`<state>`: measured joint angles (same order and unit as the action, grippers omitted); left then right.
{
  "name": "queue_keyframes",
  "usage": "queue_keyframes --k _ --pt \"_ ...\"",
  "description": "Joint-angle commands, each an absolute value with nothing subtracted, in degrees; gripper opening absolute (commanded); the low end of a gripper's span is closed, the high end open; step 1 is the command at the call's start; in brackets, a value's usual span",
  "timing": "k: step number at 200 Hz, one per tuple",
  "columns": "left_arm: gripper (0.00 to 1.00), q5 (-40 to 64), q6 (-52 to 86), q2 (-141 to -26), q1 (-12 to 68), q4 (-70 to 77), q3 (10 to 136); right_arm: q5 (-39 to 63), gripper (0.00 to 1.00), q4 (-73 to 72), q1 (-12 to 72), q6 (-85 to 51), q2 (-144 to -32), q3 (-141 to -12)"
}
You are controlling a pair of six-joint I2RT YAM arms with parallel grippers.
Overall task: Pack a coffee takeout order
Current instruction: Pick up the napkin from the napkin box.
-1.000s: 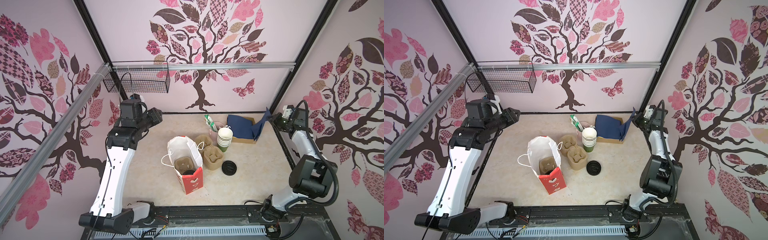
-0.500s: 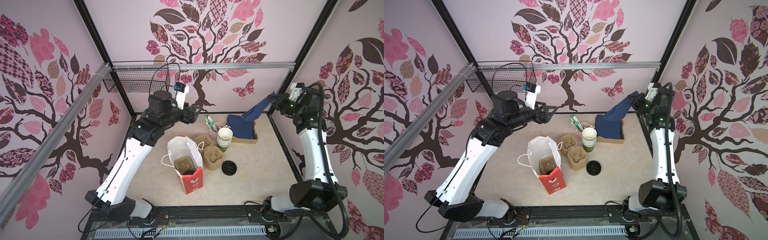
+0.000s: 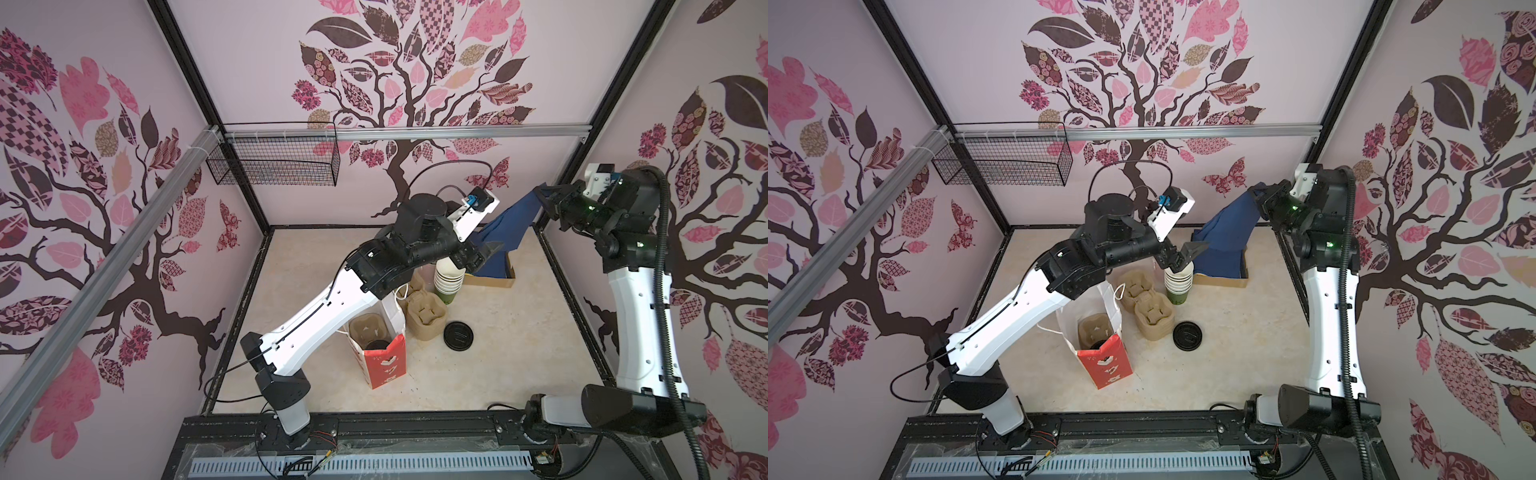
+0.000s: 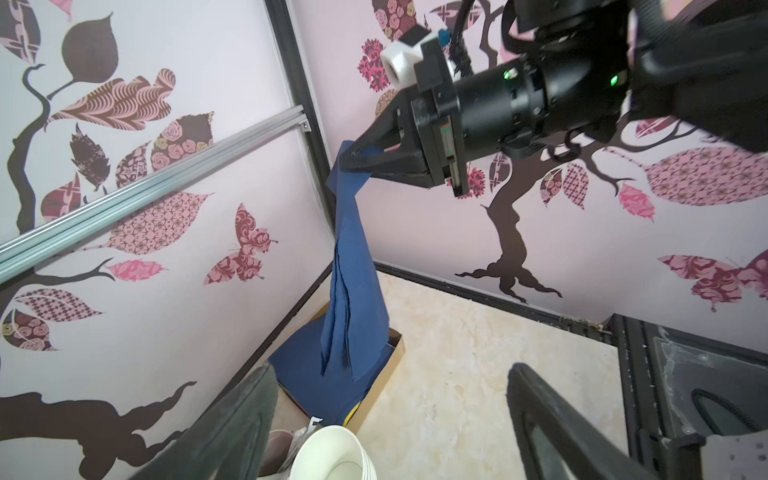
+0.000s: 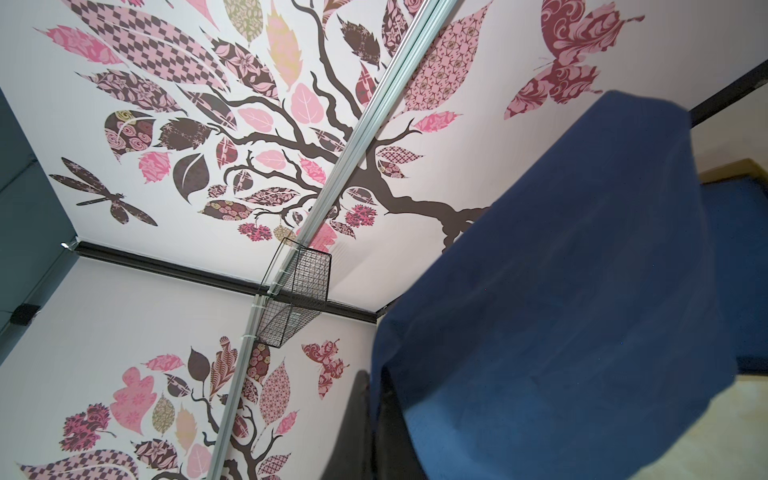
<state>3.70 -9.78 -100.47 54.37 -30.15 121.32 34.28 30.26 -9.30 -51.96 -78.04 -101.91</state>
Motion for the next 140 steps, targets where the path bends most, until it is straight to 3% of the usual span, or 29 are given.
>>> queue_keyframes --k 1,31,95,121,140 --pt "0.91 0.09 -13.27 -102.02 53.79 -28.55 125.19 35.08 0.00 33.46 -8.71 -56.06 -75.86 -104.55" --pt "0.91 2.81 -15.81 -106.52 53.79 -30.00 129.19 36.70 0.00 32.96 -7.35 -58.02 -75.24 -104.75" --pt "0.90 -2.28 -17.93 -114.22 53.79 -33.39 138.94 39.68 0.00 33.84 -5.36 -58.62 -73.33 -104.28" --pt "0.83 -6.06 -17.86 -115.09 53.79 -33.66 139.00 40.00 0.00 33.67 -4.07 -59.30 -72.57 -104.03" --pt "0.73 -7.46 -18.10 -115.49 53.79 -33.62 139.30 40.25 0.00 33.43 -3.34 -59.41 -72.06 -103.22"
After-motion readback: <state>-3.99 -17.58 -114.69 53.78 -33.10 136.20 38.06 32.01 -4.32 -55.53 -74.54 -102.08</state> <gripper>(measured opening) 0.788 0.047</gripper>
